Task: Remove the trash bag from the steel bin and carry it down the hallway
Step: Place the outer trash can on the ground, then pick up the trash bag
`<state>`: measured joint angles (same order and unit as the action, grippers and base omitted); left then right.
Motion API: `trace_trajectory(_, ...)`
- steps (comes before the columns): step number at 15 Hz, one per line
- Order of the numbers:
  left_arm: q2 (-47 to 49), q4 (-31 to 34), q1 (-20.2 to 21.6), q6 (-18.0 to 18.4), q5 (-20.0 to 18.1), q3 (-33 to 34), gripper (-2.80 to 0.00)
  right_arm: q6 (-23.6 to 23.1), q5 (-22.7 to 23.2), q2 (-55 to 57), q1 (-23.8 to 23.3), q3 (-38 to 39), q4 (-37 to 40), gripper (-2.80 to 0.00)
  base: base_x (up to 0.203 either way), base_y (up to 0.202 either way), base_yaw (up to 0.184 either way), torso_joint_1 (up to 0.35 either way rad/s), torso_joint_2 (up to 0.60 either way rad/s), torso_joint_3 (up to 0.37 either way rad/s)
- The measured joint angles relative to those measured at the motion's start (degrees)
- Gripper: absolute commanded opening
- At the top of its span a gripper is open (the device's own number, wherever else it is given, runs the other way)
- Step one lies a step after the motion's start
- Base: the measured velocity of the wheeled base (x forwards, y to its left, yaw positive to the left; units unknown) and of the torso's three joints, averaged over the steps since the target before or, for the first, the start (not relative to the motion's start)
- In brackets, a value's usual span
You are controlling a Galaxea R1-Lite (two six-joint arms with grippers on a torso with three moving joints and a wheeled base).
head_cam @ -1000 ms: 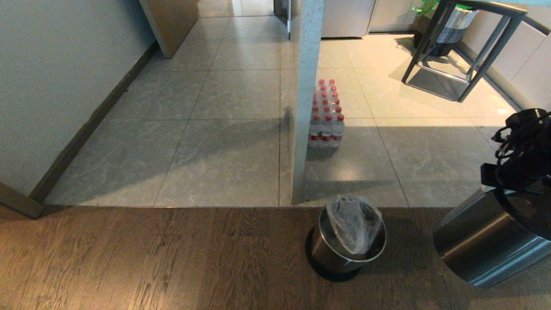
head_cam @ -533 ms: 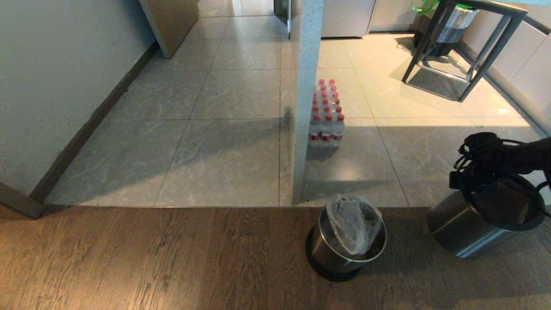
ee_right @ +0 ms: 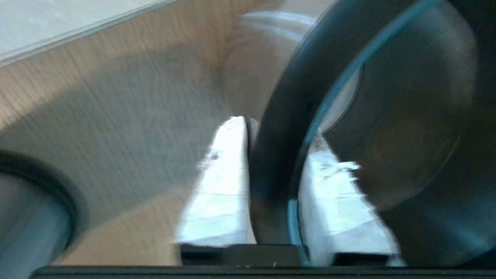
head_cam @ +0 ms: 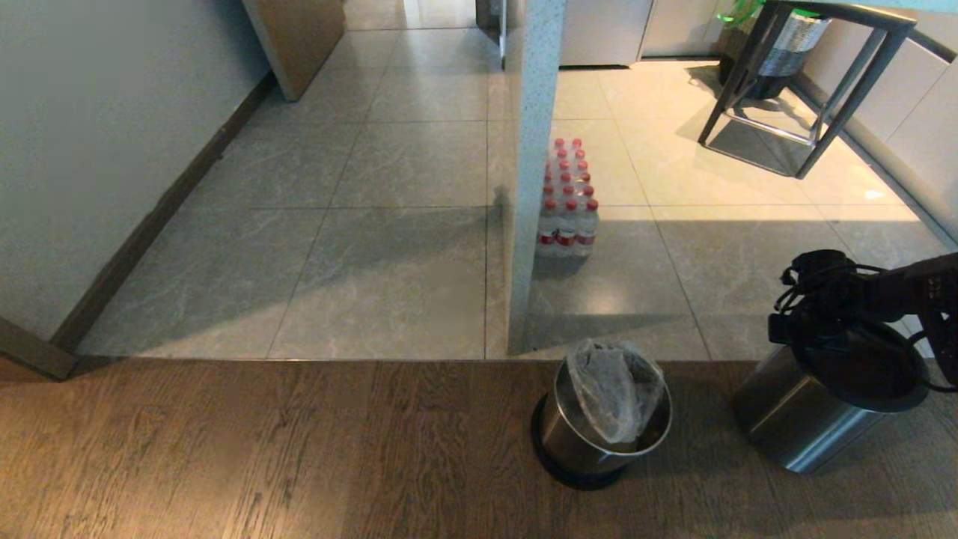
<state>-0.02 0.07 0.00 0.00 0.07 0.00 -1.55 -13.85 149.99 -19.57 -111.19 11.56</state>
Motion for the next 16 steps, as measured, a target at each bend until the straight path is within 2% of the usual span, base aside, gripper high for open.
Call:
trace_trajectory(5, 0.00, -0.05, 0.00, 0.00, -0.01, 0.00, -2.80, 0.00, 1.45, -1.55, -1.38, 0.00, -0.26, 0.00, 0.000, 0.000, 0.000, 0.000, 0.00, 0.000)
trace_trajectory(8, 0.00, 0.00, 0.00, 0.00, 0.00, 0.00, -2.80, 3.18, 1.48, -5.18, -1.60, 0.66, 0.76, 0.00, 0.000, 0.000, 0.000, 0.000, 0.00, 0.000)
trace_trajectory(9, 0.00, 0.02, 0.00, 0.00, 0.00, 0.00, -2.80, 4.28, 1.54, -7.28, -1.39, 1.64, 1.71, -2.80, 0.000, 0.000, 0.000, 0.000, 0.00, 0.000)
trace_trajectory(11, 0.00, 0.00, 0.00, 0.00, -0.02, 0.00, -2.80, 5.05, 2.64, -11.54, 0.19, 4.29, 3.86, -2.80, 0.000, 0.000, 0.000, 0.000, 0.00, 0.000)
trace_trajectory(13, 0.00, 0.00, 0.00, 0.00, 0.00, 0.00, -2.80, 3.27, 3.97, -15.91, 3.51, 6.78, 7.72, -2.80, 0.000, 0.000, 0.000, 0.000, 0.00, 0.000)
trace_trajectory(16, 0.00, 0.02, 0.00, 0.00, 0.00, 0.00, -2.80, 1.82, 4.43, -23.22, 9.18, 10.68, 18.31, -2.80, 0.000, 0.000, 0.000, 0.000, 0.00, 0.000)
